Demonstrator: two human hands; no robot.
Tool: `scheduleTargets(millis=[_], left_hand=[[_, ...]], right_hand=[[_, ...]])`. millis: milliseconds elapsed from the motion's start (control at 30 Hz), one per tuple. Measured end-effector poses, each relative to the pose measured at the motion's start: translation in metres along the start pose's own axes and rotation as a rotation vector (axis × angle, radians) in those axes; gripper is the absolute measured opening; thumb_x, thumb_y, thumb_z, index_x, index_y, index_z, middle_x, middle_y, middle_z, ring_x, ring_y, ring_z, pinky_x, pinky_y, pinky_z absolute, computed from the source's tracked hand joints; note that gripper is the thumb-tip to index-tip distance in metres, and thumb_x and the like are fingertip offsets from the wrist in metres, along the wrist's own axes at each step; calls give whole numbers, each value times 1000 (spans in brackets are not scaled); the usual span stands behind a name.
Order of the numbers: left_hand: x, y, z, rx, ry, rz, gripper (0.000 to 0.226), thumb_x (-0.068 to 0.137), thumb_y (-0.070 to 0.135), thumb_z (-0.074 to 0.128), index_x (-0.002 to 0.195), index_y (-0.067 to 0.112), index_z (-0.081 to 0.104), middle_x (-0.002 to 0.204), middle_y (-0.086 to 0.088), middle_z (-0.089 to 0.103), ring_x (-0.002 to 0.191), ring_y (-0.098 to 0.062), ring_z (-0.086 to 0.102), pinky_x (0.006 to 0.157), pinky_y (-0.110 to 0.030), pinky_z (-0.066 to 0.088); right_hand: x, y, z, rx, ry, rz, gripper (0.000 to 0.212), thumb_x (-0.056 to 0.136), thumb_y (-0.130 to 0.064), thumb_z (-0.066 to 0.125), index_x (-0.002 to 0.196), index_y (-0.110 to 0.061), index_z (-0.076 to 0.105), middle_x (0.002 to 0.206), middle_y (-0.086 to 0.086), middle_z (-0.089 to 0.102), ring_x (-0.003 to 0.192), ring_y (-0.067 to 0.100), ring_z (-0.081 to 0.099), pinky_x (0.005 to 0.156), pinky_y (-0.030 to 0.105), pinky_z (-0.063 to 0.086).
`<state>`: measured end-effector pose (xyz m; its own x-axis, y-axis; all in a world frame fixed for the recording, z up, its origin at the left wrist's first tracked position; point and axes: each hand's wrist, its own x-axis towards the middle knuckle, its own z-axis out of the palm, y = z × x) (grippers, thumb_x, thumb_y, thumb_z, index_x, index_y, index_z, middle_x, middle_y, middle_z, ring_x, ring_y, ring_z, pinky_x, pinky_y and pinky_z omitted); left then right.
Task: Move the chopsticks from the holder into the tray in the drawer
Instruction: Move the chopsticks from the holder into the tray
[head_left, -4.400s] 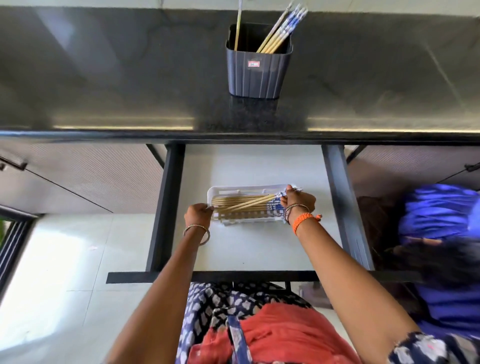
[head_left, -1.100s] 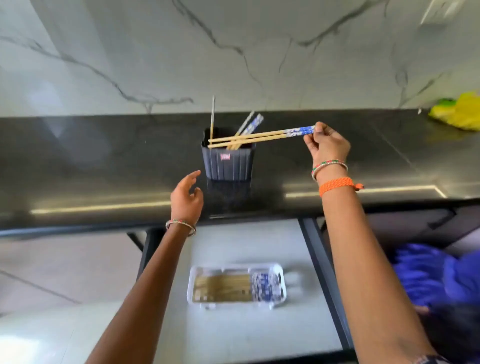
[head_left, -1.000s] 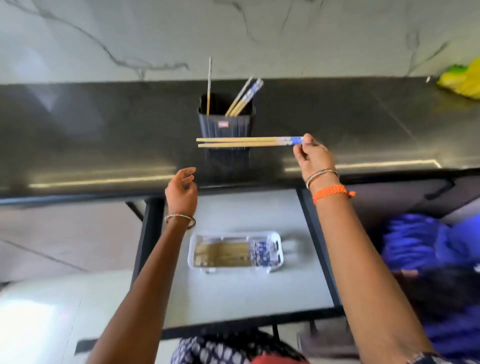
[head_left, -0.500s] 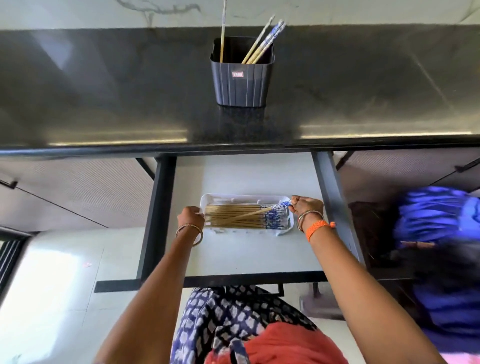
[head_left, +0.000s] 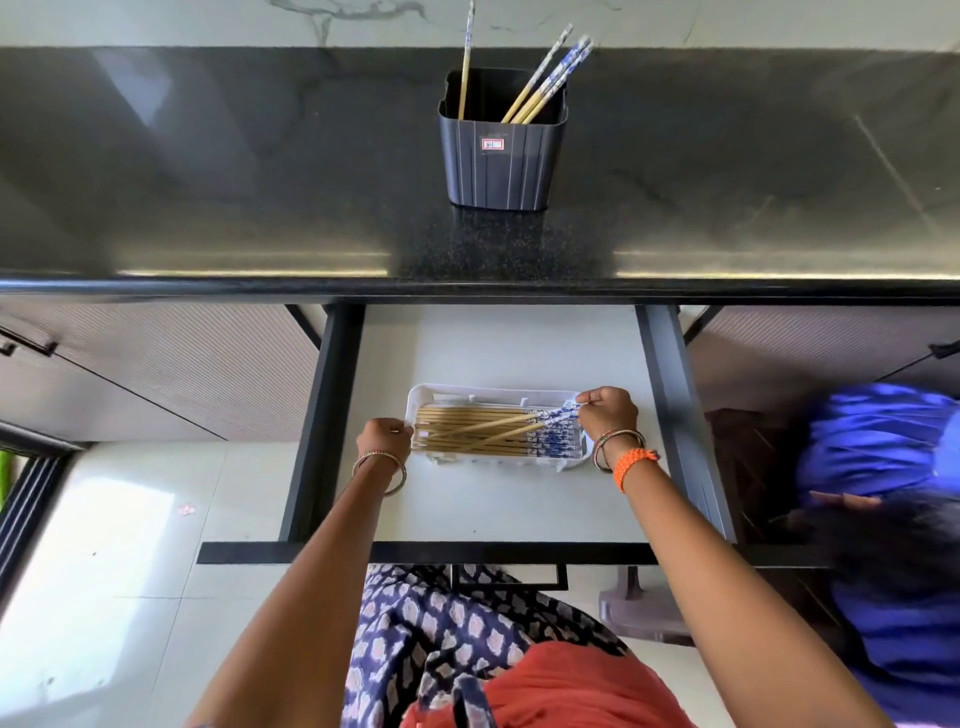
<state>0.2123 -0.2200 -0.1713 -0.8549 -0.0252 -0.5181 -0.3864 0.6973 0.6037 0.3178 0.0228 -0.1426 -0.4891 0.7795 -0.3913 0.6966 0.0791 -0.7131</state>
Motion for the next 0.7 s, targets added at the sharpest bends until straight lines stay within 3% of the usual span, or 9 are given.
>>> scheduleTargets(millis=[133,300,367,500,700], left_hand=[[-4,1,-1,-9,0,6,23,85,16,55,84,1,73,72,-17,61,73,-30,61,80,-38,55],[0,1,0,-31,-13,-9,22,85,16,56,81,3,73,71,-16,61,74,-32,63,83,-42,56],[1,-1,0,-65,-15,-20,20,86,16,57,86,5,74,73,-16,63,84,-36,68,85,-43,57],[5,-7,-1,-88,-23,-33,20,86,16,58,92,5,73,83,-20,69,89,-36,68,86,-43,57],[7,-10,-4,-128,3,-39,19,86,14,59,95,4,72,87,-21,70,78,-30,63,86,-45,57]], right_hand=[[-15,-6,2,-440,-107,-219,22,77,-3,53,87,5,71,100,24,71,100,37,67,81,32,54],[-32,-8,19,-996,-319,-503,29,88,-9,51,114,-8,65,117,13,68,120,31,57,105,37,39],[-31,-3,31,-1032,-393,-513,33,90,-4,46,117,-8,63,119,13,67,118,30,60,106,38,39],[-29,-7,42,-961,-360,-531,42,88,6,46,128,-5,57,123,16,65,117,31,61,100,37,45],[-28,-14,41,-949,-310,-663,34,84,8,51,112,-7,64,114,16,67,110,34,64,92,36,48]])
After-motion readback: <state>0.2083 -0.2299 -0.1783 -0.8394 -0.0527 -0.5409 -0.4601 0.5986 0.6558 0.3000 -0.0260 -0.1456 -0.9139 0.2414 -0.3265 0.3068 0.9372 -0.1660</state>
